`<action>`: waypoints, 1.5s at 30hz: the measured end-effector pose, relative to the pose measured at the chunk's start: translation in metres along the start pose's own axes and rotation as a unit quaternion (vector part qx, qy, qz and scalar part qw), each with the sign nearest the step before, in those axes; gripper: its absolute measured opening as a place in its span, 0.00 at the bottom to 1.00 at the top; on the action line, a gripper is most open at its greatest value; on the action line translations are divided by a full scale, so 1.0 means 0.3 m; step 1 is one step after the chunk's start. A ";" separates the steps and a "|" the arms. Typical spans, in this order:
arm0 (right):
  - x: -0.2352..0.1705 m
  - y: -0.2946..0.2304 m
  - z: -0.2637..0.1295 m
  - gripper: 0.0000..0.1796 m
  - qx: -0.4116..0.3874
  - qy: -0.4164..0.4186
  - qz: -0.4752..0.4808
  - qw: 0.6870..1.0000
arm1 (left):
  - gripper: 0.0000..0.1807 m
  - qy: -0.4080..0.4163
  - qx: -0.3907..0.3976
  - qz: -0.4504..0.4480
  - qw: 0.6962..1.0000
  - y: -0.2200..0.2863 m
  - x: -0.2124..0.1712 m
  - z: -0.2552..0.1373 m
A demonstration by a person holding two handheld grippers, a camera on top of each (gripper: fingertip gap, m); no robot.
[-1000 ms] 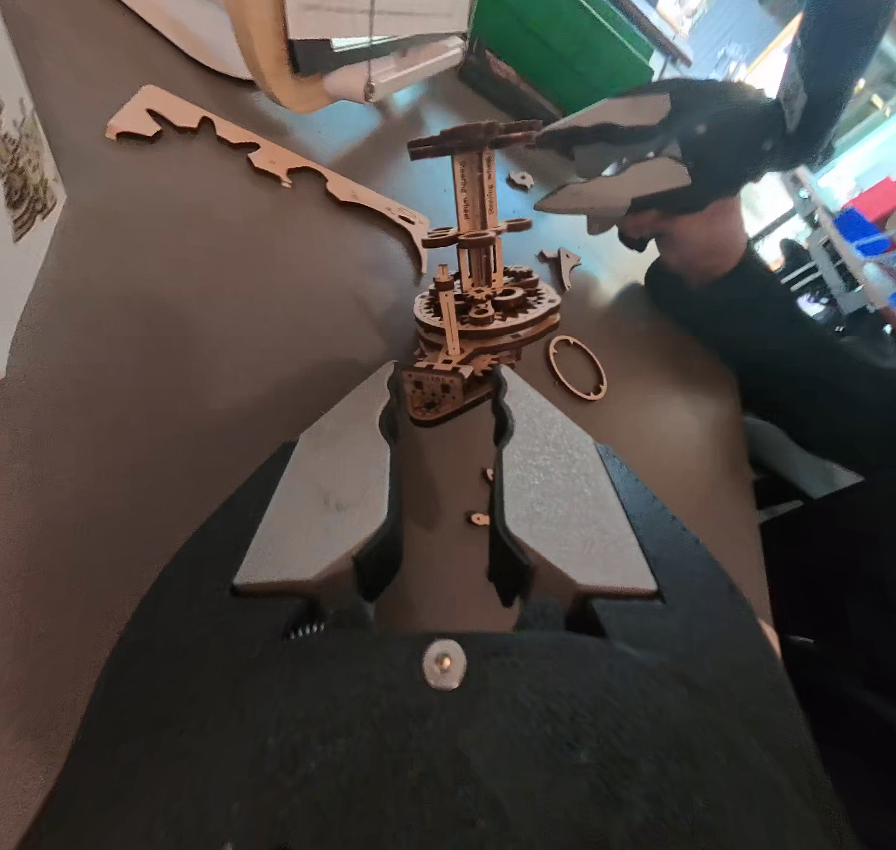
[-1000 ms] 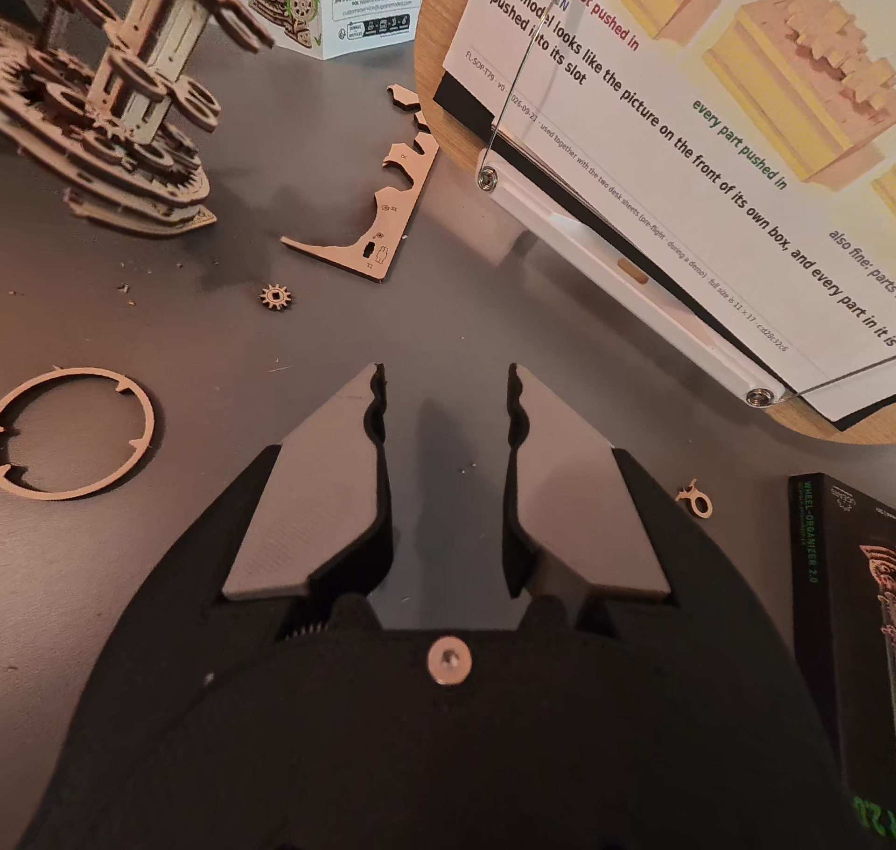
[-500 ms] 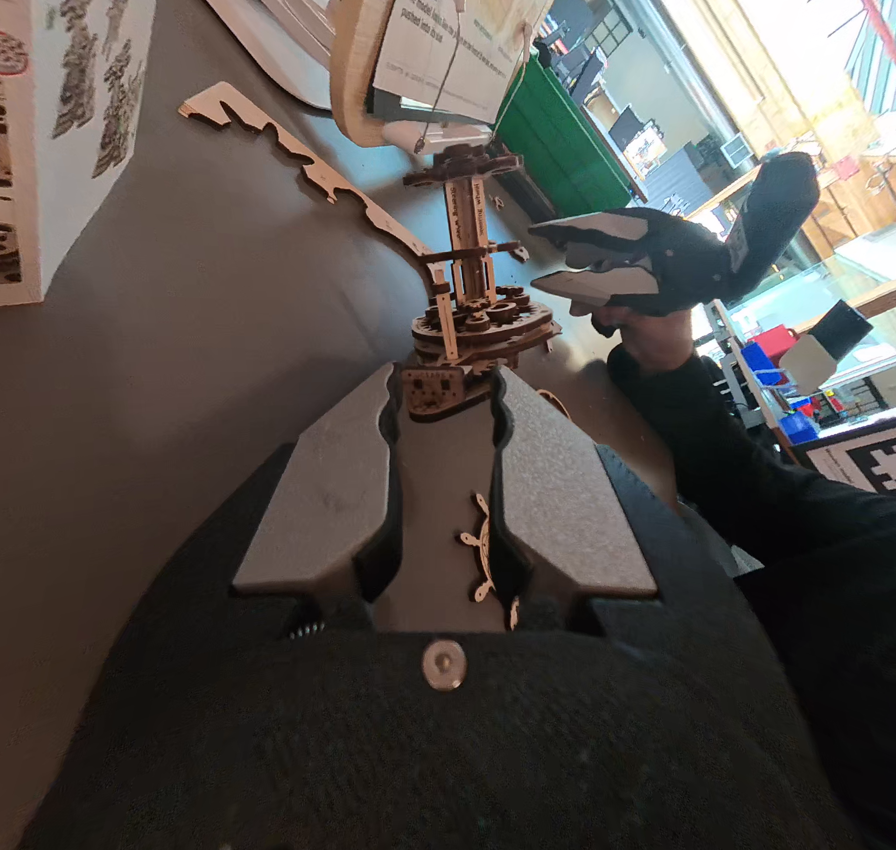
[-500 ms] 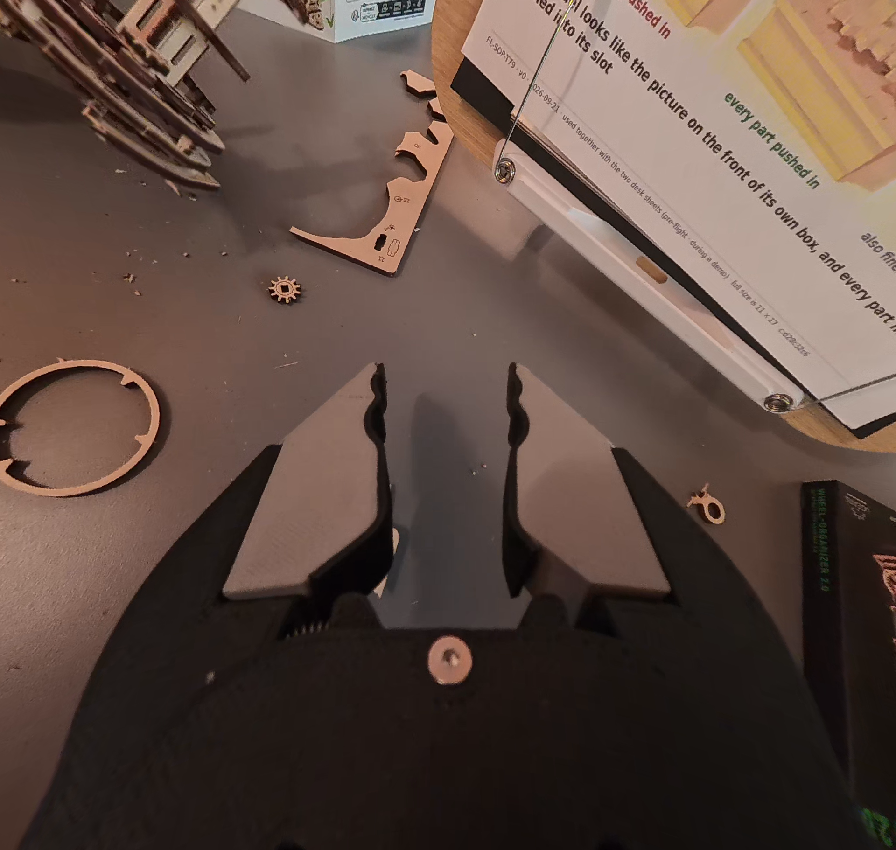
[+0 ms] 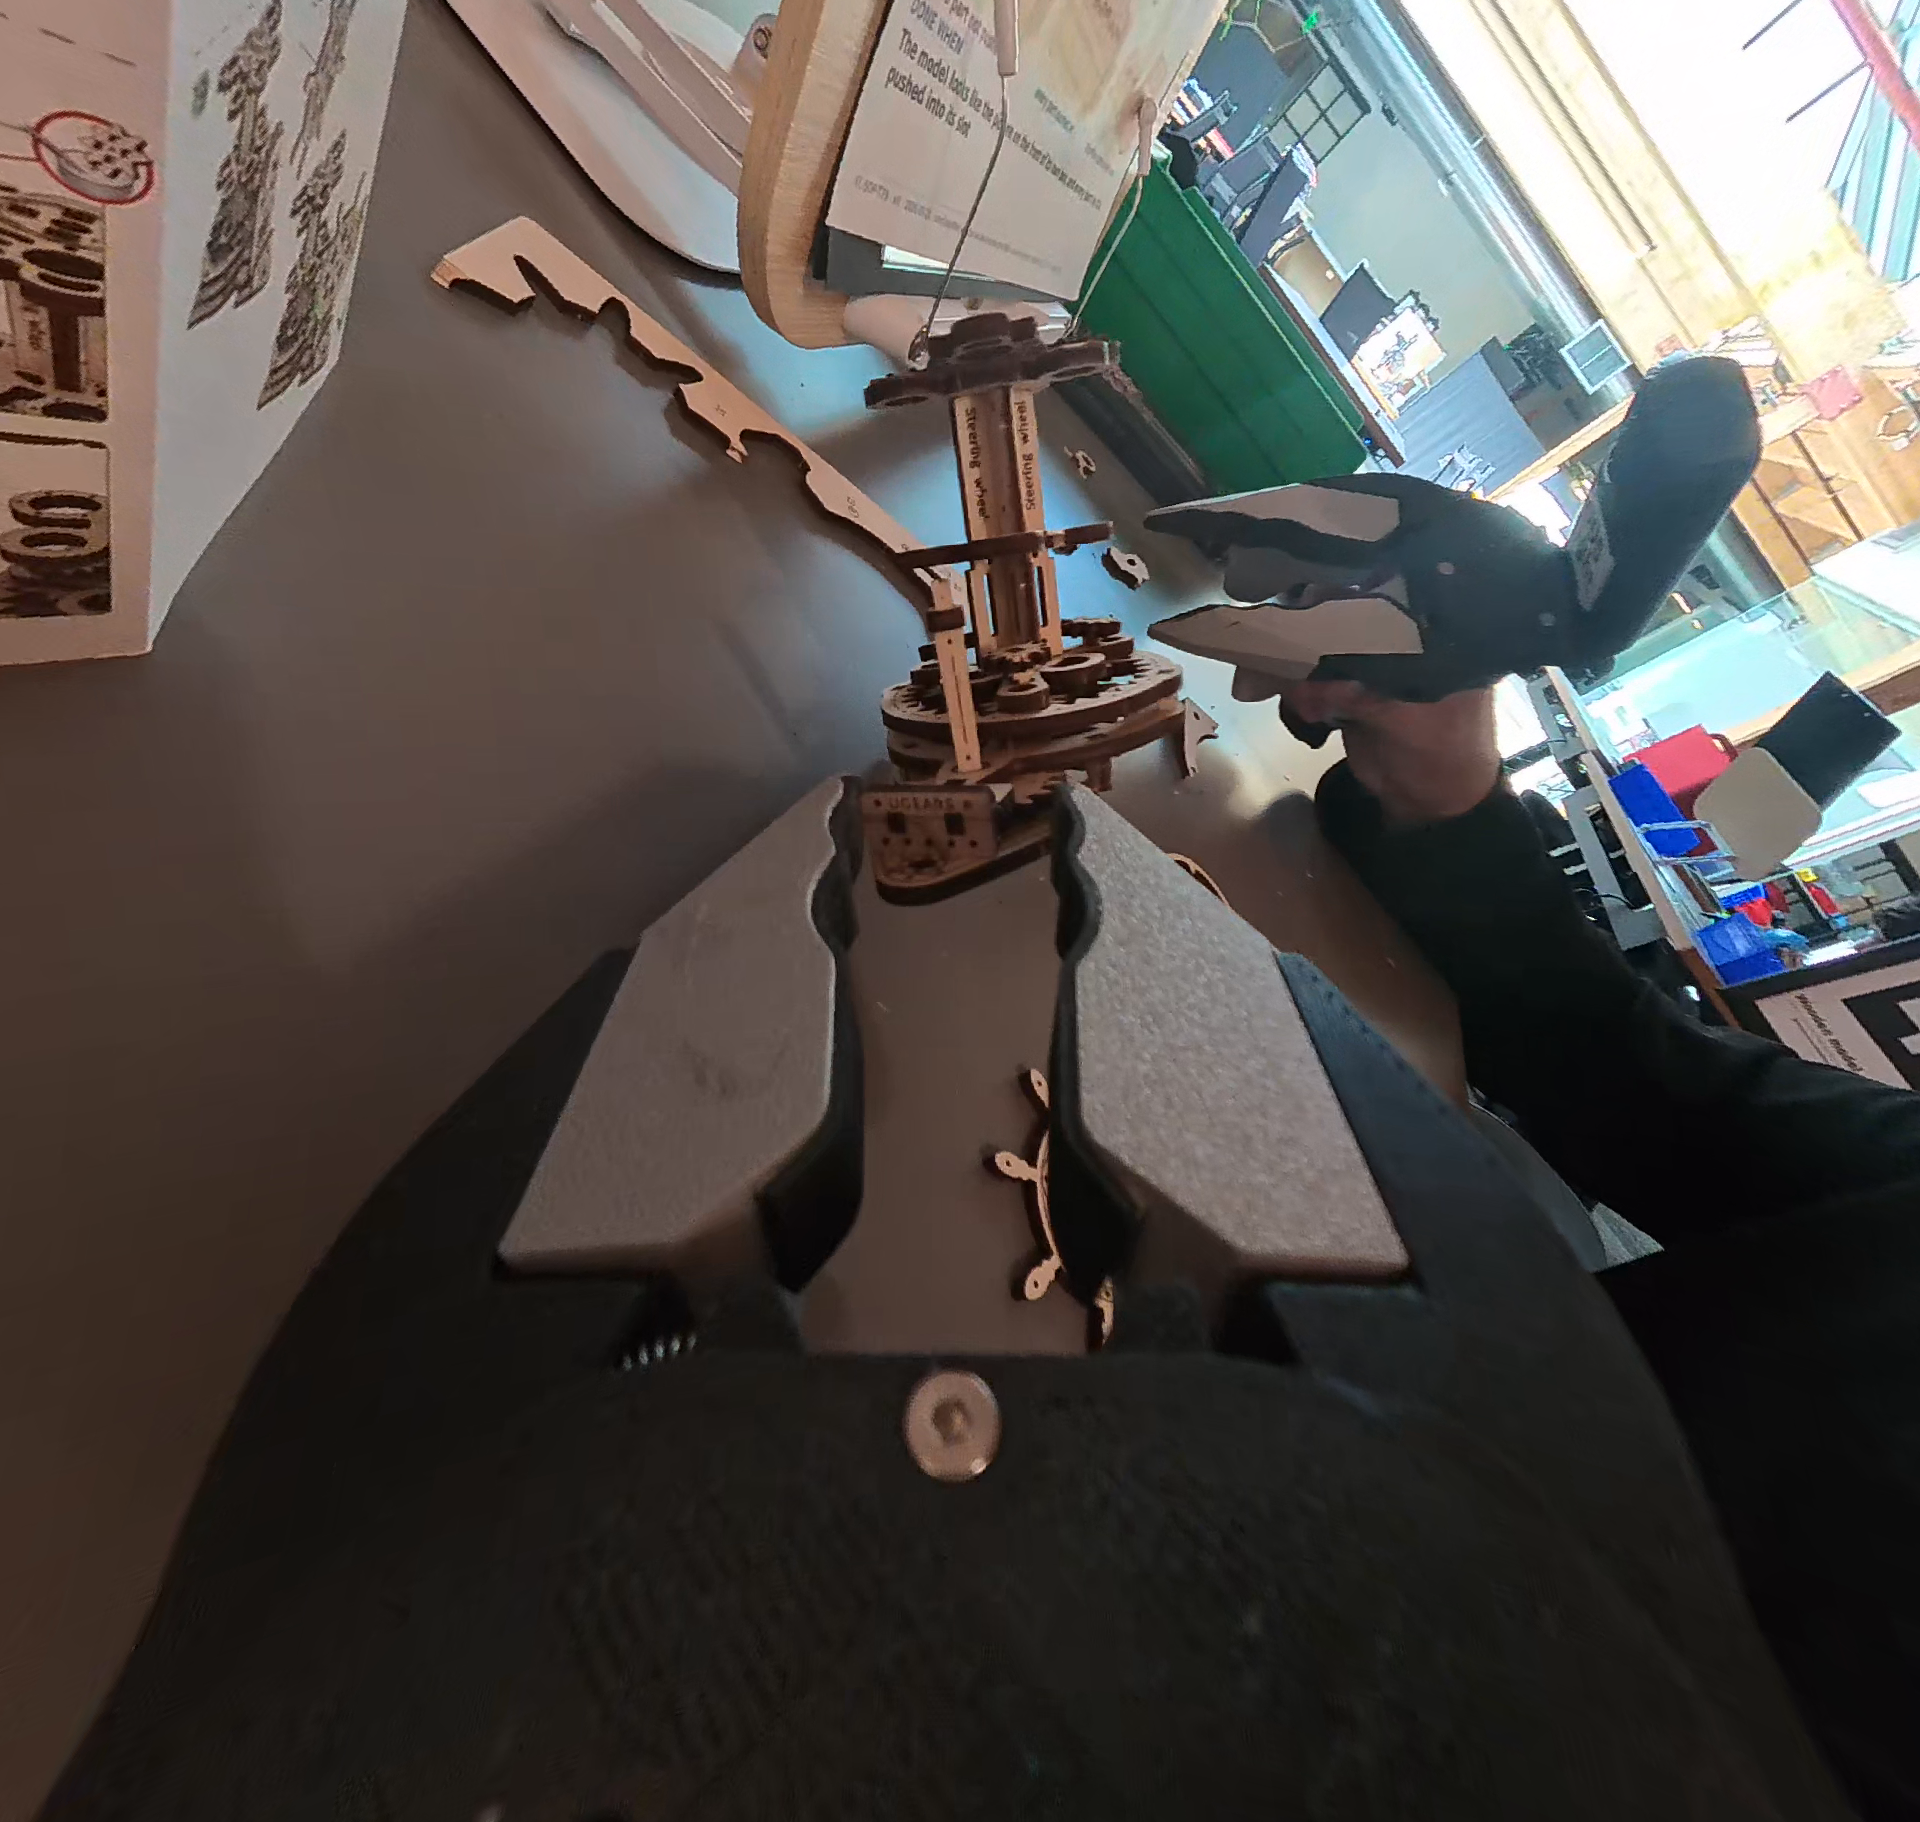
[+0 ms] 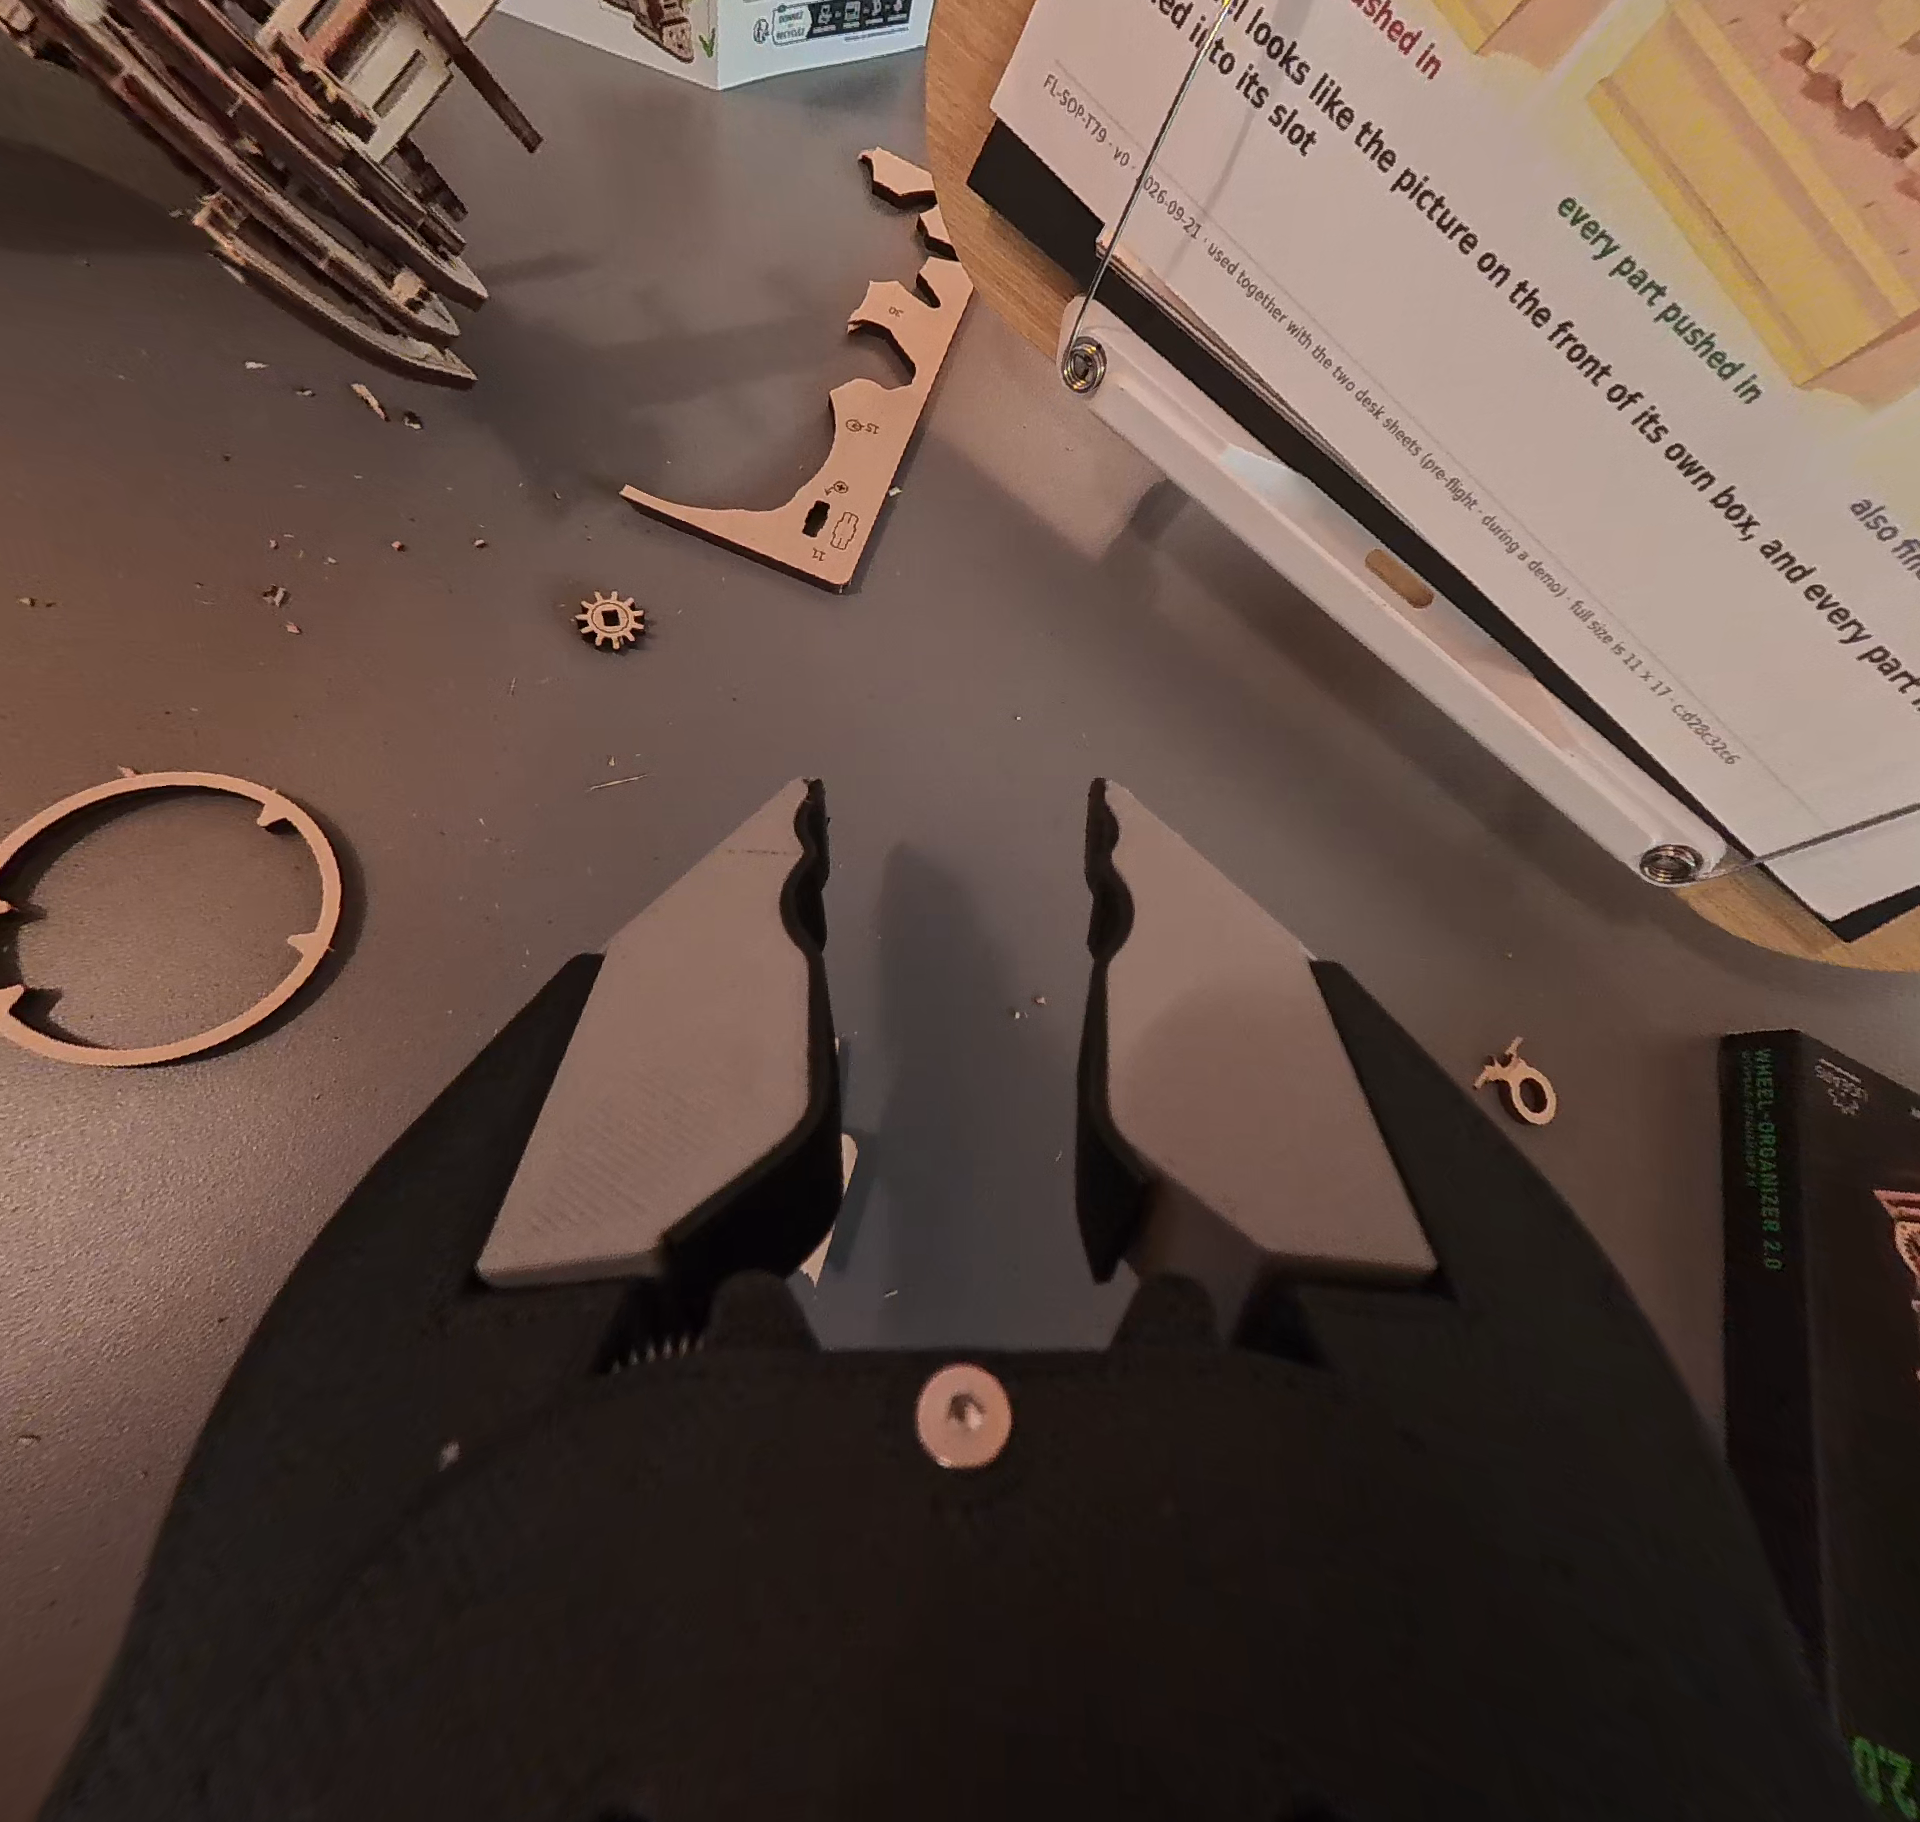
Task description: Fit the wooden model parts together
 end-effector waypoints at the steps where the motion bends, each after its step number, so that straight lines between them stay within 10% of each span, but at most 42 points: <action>1: 0.000 0.000 0.000 0.26 0.000 0.000 0.000 1.000 | 0.19 0.002 0.002 0.000 1.000 -0.001 0.001 -0.001; 24: 0.067 -0.057 -0.028 0.24 0.031 0.060 -0.014 0.998 | 0.19 0.071 -0.052 0.019 0.996 0.080 0.048 -0.008; 35: 0.023 -0.158 -0.065 0.21 0.022 0.065 -0.077 0.995 | 0.19 0.116 0.158 0.126 0.972 0.119 -0.033 -0.076; 45: -0.019 -0.190 -0.166 0.20 -0.019 0.096 -0.030 0.995 | 0.19 0.163 0.369 0.253 0.880 0.154 -0.082 -0.214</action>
Point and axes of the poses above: each gripper's, where its closed fingertips meet, z out along the fingers, x out of its top, y = z × x across the jaws, the point moved 1 cm from there along -z, back along the fingers, and after that the axes turned 1 degree about -z, right-handed, at the moved point
